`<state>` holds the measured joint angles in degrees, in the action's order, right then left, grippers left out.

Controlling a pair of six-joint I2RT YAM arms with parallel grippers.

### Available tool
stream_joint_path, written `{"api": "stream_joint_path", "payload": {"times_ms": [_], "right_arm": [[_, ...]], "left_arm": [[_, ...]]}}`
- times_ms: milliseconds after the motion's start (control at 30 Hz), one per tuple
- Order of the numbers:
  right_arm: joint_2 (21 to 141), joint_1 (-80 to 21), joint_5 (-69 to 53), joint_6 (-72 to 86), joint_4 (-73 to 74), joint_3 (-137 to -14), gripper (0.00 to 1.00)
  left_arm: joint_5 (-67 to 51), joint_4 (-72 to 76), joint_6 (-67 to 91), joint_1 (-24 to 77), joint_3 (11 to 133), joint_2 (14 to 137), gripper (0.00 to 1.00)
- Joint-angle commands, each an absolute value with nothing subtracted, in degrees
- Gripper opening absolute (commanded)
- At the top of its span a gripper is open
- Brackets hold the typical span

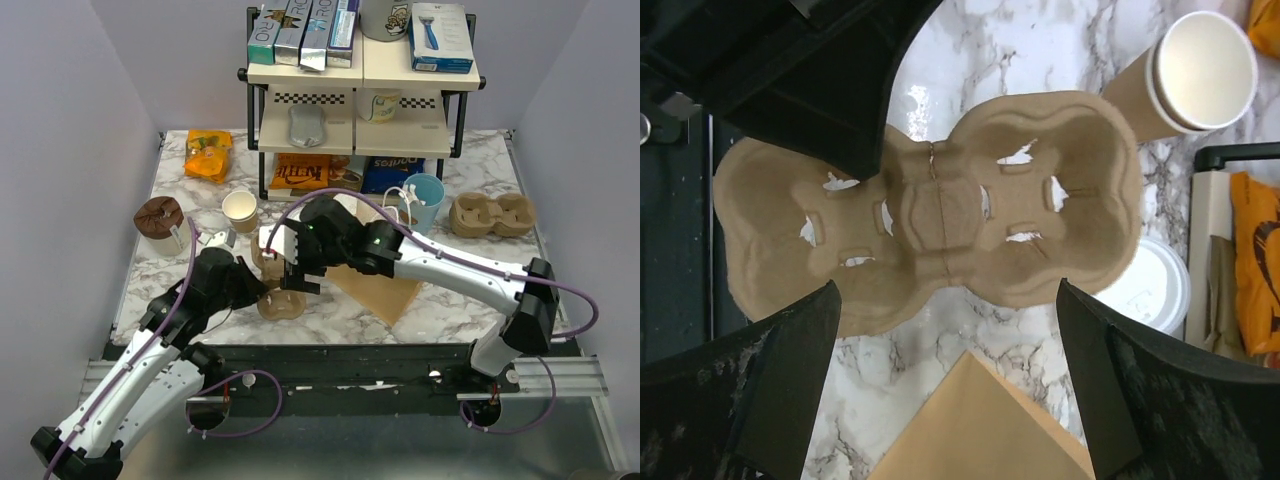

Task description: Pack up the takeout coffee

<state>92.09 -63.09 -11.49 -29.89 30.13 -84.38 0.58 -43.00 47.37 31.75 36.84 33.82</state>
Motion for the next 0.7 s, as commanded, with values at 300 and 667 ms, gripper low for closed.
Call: {"api": "stream_joint_path", "payload": {"times_ms": [300,667], "right_arm": [[102.39,-64.78,-13.54,-32.34,28.74,-88.95,0.91],[104.85,-64.86,-13.01,-30.76,27.69,-89.38,0.70]], "left_arm": [[-3.78,-44.03,43.16,31.99,39.73,33.93,0.00],[-5.10,-43.59,42.98,31.99,39.90,33.75,0.00]]}}
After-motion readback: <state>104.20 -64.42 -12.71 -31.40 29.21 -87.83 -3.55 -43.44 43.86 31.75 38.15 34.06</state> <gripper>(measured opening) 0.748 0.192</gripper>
